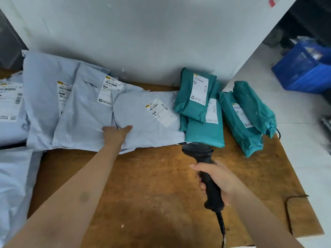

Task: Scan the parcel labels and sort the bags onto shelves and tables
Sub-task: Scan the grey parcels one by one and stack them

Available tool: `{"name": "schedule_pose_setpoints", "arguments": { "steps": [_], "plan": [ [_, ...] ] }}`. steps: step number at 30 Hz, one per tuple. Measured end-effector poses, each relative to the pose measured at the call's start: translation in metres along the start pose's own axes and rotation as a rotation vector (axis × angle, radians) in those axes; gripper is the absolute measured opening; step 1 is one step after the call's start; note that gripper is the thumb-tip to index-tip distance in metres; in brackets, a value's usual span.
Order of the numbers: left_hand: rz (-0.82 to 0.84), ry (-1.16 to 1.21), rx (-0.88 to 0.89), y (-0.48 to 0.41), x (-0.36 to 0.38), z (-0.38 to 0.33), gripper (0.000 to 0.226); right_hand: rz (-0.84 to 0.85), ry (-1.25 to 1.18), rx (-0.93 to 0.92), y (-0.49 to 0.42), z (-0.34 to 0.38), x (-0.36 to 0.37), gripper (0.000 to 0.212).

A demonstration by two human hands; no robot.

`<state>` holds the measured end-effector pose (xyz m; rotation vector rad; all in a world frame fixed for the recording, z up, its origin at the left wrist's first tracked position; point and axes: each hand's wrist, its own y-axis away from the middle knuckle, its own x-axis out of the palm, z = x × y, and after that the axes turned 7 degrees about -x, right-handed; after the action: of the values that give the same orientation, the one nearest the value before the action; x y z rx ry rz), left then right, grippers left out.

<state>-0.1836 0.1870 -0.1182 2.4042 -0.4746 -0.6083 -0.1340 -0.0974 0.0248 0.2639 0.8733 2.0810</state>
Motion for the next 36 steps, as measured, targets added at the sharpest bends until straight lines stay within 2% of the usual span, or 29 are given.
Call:
{"name": "schedule_pose_setpoints", "arguments": {
  "steps": [2, 4, 7, 13, 15, 17, 19, 22, 23, 26, 31, 36],
  "plan": [
    [0.071, -0.015, 0.021, 0.001, 0.002, -0.001, 0.040, -0.001, -0.017, 0.003, -0.005, -0.001, -0.004, 0.019],
    [0.134, -0.094, 0.043, 0.006, 0.004, -0.003, 0.042, 0.010, -0.024, 0.000, -0.008, -0.002, -0.007, 0.018],
    [0.260, -0.090, 0.079, 0.023, 0.002, -0.006, 0.044, 0.037, -0.025, -0.003, -0.005, -0.002, -0.006, 0.018],
    [0.439, -0.025, 0.113, 0.067, -0.039, 0.009, 0.031, 0.046, -0.041, -0.053, 0.008, 0.001, 0.009, 0.017],
    [0.492, -0.072, 0.077, 0.080, -0.078, 0.029, 0.034, 0.059, -0.051, -0.067, 0.014, -0.001, 0.019, 0.016],
    [0.528, -0.144, 0.004, 0.085, -0.121, 0.061, 0.054, 0.083, -0.056, -0.058, 0.020, -0.007, 0.032, 0.015],
    [0.509, -0.188, -0.098, 0.088, -0.157, 0.096, 0.072, 0.108, -0.052, -0.037, 0.027, -0.016, 0.048, 0.014],
    [0.416, -0.132, -0.201, 0.104, -0.182, 0.150, 0.060, 0.152, -0.051, 0.024, 0.038, -0.033, 0.075, 0.014],
    [0.390, -0.111, -0.215, 0.110, -0.186, 0.162, 0.062, 0.170, -0.036, 0.046, 0.042, -0.039, 0.082, 0.014],
    [0.352, -0.044, -0.178, 0.110, -0.190, 0.181, 0.072, 0.220, 0.036, 0.082, 0.052, -0.058, 0.101, 0.013],
    [0.328, -0.078, -0.116, 0.096, -0.185, 0.171, 0.036, 0.219, 0.092, 0.084, 0.062, -0.073, 0.116, 0.013],
    [0.266, -0.131, -0.064, 0.094, -0.185, 0.171, 0.045, 0.245, 0.145, 0.078, 0.062, -0.073, 0.125, 0.013]
  ]
}}
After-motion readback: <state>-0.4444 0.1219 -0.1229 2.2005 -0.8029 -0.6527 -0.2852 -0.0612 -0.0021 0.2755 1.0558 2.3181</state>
